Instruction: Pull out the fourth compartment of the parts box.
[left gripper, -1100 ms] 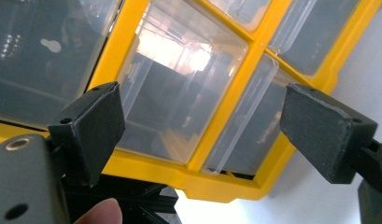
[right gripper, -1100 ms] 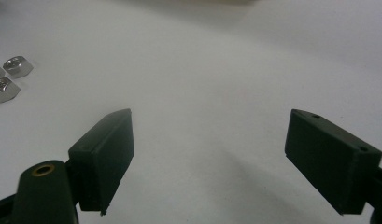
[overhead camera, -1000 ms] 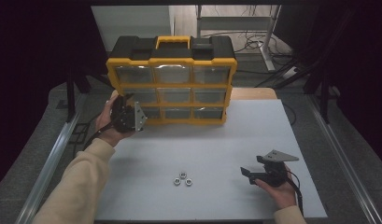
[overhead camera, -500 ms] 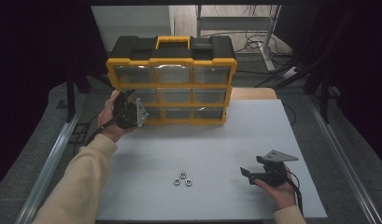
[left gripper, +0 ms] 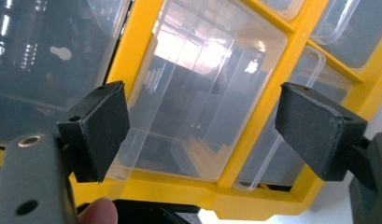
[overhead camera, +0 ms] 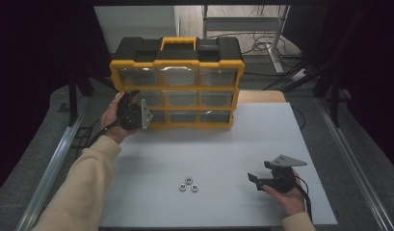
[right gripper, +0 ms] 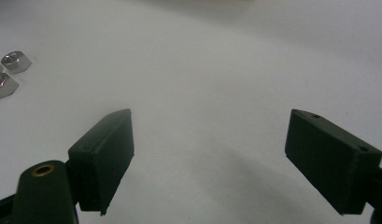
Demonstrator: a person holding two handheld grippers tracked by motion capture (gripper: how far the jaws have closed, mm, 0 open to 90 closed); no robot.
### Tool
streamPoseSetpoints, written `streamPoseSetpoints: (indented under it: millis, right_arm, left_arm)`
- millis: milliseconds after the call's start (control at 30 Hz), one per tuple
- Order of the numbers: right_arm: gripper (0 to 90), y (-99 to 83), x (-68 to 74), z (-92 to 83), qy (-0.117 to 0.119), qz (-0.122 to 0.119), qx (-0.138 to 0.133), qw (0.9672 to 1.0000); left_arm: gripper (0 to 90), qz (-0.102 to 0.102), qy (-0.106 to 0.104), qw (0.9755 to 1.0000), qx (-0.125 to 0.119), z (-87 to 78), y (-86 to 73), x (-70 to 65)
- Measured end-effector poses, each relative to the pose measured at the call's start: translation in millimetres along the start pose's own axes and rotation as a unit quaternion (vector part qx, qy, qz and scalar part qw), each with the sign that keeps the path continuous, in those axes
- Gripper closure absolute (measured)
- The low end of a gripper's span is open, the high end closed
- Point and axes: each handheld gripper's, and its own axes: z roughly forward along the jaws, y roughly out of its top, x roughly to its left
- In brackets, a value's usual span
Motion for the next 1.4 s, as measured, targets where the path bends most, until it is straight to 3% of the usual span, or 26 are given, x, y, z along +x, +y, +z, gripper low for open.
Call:
streamPoseSetpoints:
  millis: [233, 400, 767, 900, 1133, 1400]
  right_arm:
    - [16.3, -0.2, -0.3, 0.0, 0.001, 0.001, 0.001, 1.0000]
    - [16.8, 0.0, -0.2, -0.2, -0.001, 0.001, -0.001, 1.0000]
    - [17.3, -0.2, 0.1, 0.6, 0.002, 0.001, 0.003, 1.0000]
    - [17.2, -0.3, -0.5, 0.4, 0.002, 0.002, 0.003, 1.0000]
    - [17.2, -0.3, -0.3, 0.4, 0.002, 0.002, 0.004, 1.0000]
    - [17.2, -0.5, -0.2, 0.5, 0.002, 0.003, 0.006, 1.0000]
  left_arm:
    - [21.3, 0.004, 0.008, 1.0000, 0.004, 1.5, 1.6, 3.0]
    - [29.3, -0.001, 0.018, 0.9998, -0.001, 2.4, 1.7, 3.5]
    - [41.9, 0.012, 0.036, 0.9993, -0.001, 1.6, 2.0, 3.5]
    - [50.2, 0.035, 0.053, 0.9980, 0.003, 0.5, 1.2, 4.2]
    - [56.9, 0.053, 0.070, 0.9962, 0.005, 0.8, 0.7, 3.0]
    - [66.0, 0.057, 0.082, 0.9950, 0.006, 0.7, 1.1, 3.3]
